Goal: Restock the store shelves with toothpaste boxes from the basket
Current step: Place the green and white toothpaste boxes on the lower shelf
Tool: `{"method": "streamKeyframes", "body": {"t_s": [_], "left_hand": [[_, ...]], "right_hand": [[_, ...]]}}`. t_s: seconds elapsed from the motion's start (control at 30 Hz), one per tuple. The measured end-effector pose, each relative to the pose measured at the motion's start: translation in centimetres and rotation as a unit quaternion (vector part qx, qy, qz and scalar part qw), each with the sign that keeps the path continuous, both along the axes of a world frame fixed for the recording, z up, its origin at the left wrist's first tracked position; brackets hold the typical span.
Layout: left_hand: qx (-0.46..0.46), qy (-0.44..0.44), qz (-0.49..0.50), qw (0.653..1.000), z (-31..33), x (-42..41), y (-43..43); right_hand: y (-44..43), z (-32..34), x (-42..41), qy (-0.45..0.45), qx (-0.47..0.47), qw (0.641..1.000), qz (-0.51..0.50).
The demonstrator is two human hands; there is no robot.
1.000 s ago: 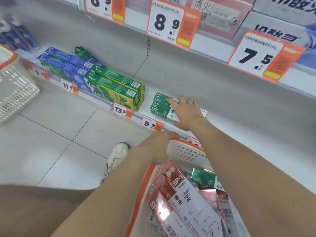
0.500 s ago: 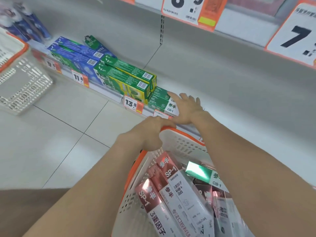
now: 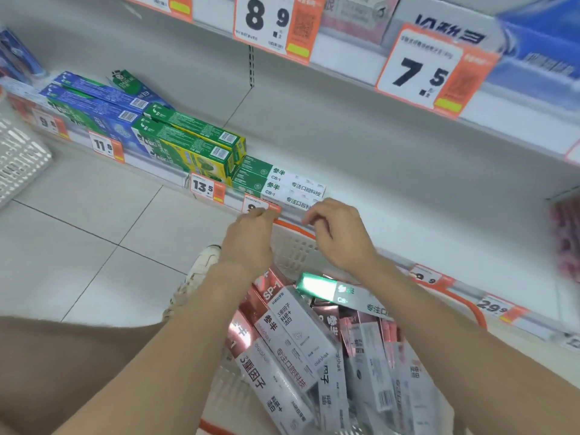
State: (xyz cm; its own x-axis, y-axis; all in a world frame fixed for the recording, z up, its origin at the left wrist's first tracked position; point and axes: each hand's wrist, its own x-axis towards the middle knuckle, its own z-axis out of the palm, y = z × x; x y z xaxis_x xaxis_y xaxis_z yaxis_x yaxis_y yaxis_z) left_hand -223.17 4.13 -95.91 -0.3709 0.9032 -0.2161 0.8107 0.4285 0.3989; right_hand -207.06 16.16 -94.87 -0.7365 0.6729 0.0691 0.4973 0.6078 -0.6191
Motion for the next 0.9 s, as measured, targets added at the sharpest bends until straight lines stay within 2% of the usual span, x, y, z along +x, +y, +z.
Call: {"method": "streamKeyframes", "body": {"t_s": [0.07, 0.13, 0.2, 0.23, 0.33, 0.4, 0.53, 0.67, 0.77, 0.83, 0.9], "left_hand": [[0.075, 0.019, -0.004, 0.997, -0.1, 2.0, -1.1], [0.110, 0.025, -0.040, 0.993, 0.3, 3.9, -2.0], [0.066, -0.005, -0.079, 0.995, 1.0, 5.5, -2.9], [0.024, -0.029, -0.090, 0.995, 1.2, 6.1, -3.2], [-0.082, -0.055, -0.111, 0.989, 2.0, 6.9, -4.4], [-0.108, -0.040, -0.134, 0.984, 2.8, 7.1, -5.0], [-0.106, -0.026, -0.161, 0.981, 6.0, 7.6, -4.7], [-0.046, -0.018, -0.182, 0.982, 10.4, 8.1, -3.5], [-0.069, -0.001, -0.245, 0.967, 13.5, 8.0, -2.7], [-0.082, 0.011, -0.286, 0.955, 15.3, 7.7, -2.4], [-0.061, 0.001, -0.294, 0.954, 16.9, 7.4, -2.4]], "right_hand": [[-1.2, 0.7, 2.8, -0.017, 0.035, 0.999, 0.009], [-2.3, 1.0, 5.1, -0.042, 0.054, 0.998, -0.014], [-3.7, 1.4, 7.7, -0.100, 0.050, 0.994, -0.009], [-4.4, 1.3, 9.2, -0.161, 0.045, 0.986, 0.016], [-6.4, 0.0, 14.5, -0.359, 0.038, 0.930, 0.072], [-7.4, -0.8, 16.9, -0.394, 0.043, 0.918, 0.033], [-6.8, 2.1, 17.1, -0.347, 0.068, 0.935, -0.017], [-5.9, 8.1, 16.6, -0.250, -0.045, 0.967, 0.004], [-5.7, 12.9, 16.6, -0.166, -0.101, 0.981, -0.005], [-5.6, 15.7, 16.6, -0.083, -0.143, 0.986, -0.020], [-5.6, 17.7, 16.5, -0.003, -0.215, 0.976, -0.036]]}}
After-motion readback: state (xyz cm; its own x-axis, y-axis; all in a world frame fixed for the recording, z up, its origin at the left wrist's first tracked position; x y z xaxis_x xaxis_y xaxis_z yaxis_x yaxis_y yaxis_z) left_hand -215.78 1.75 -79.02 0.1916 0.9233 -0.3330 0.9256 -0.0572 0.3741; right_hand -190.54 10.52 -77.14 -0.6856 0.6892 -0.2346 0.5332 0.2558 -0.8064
